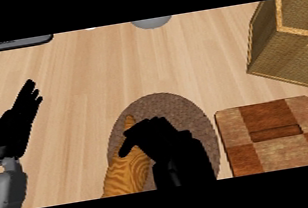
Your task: Pick the croissant from the placemat and place it in the basket
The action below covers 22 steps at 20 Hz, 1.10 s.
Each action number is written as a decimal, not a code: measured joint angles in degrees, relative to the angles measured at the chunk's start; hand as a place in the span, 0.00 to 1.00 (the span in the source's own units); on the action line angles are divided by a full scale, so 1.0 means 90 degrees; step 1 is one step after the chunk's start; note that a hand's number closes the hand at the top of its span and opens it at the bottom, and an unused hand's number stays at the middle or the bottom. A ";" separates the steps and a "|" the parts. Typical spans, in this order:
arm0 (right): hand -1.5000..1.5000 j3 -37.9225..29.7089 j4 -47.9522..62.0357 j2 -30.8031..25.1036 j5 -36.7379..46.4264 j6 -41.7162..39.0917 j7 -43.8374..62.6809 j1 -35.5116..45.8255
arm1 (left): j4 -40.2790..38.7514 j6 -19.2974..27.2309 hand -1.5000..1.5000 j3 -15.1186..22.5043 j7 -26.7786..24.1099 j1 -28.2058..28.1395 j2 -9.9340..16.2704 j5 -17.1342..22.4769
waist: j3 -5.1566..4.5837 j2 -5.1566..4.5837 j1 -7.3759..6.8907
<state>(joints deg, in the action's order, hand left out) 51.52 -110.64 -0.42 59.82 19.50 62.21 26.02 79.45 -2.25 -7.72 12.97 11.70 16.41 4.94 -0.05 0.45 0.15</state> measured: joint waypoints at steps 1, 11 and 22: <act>1.00 -0.0169 -0.0114 -0.0005 0.0031 -0.0125 0.0099 0.0168 | 0.0022 0.0056 0.50 0.0030 0.0036 0.0038 -0.0034 -0.0043 | -0.0001 -0.0002 0.0001; 1.00 -0.2119 -0.0309 -0.0015 -0.0032 -0.1310 0.0458 0.1725 | 0.0079 0.0022 0.50 -0.0013 0.0096 0.0073 -0.0017 -0.0036 | -0.0003 -0.0023 -0.0014; 1.00 -0.4394 0.0989 -0.0506 -0.0106 -0.2133 -0.0025 0.3101 | 0.0053 -0.0053 0.50 -0.0061 -0.0004 0.0003 -0.0021 -0.0043 | -0.0001 -0.0041 -0.0025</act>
<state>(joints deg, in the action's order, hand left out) 11.97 -101.74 -4.97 58.87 0.31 61.98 53.93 79.92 -2.73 -8.27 12.93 11.73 16.22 4.55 -0.06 0.08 -0.07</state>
